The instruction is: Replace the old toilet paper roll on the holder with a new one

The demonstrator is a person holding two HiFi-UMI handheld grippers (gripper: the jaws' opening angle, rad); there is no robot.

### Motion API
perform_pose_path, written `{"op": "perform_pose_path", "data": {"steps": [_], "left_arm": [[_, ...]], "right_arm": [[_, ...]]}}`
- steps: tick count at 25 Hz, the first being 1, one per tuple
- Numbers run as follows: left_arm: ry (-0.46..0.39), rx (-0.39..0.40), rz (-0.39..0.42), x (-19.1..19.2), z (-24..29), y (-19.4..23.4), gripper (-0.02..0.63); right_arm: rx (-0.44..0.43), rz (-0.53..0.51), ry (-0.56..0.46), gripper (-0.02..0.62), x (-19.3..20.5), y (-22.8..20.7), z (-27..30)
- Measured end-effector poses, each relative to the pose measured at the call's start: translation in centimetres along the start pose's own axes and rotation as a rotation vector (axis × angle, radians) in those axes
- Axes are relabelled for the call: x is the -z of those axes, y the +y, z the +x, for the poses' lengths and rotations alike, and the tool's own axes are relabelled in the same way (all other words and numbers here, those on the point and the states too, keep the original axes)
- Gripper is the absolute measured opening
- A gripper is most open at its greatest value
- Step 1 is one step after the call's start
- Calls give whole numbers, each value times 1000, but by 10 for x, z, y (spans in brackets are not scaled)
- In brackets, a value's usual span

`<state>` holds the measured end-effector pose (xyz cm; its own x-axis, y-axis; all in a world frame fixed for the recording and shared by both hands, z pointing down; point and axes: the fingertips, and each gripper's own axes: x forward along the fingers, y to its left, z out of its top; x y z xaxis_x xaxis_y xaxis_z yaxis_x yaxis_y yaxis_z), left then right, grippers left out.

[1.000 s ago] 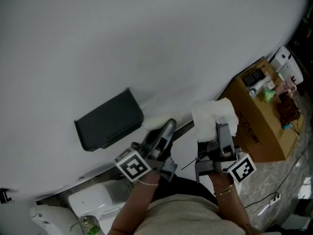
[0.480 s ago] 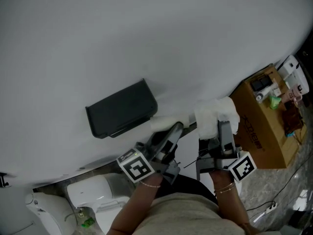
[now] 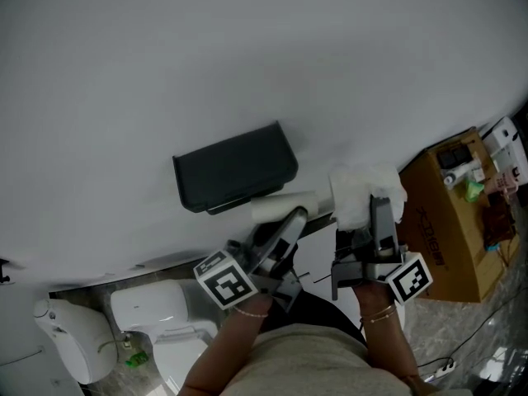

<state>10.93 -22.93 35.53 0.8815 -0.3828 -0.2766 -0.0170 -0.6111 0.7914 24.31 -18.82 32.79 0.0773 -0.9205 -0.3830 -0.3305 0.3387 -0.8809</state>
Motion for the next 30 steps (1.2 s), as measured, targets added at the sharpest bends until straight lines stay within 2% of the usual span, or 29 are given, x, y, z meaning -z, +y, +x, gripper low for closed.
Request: {"op": "perform_pose_path", "data": {"steps": [11, 18, 30], "left_arm": [[-93, -15, 18, -31, -44, 0, 210], [-130, -16, 17, -35, -51, 0, 210], [-165, -66, 49, -41, -57, 5, 210]], "right_arm": [[-22, 32, 74, 434, 45, 3, 16], [-8, 66, 108, 434, 52, -10, 23], [-9, 103, 150, 434, 60, -20, 40]]}}
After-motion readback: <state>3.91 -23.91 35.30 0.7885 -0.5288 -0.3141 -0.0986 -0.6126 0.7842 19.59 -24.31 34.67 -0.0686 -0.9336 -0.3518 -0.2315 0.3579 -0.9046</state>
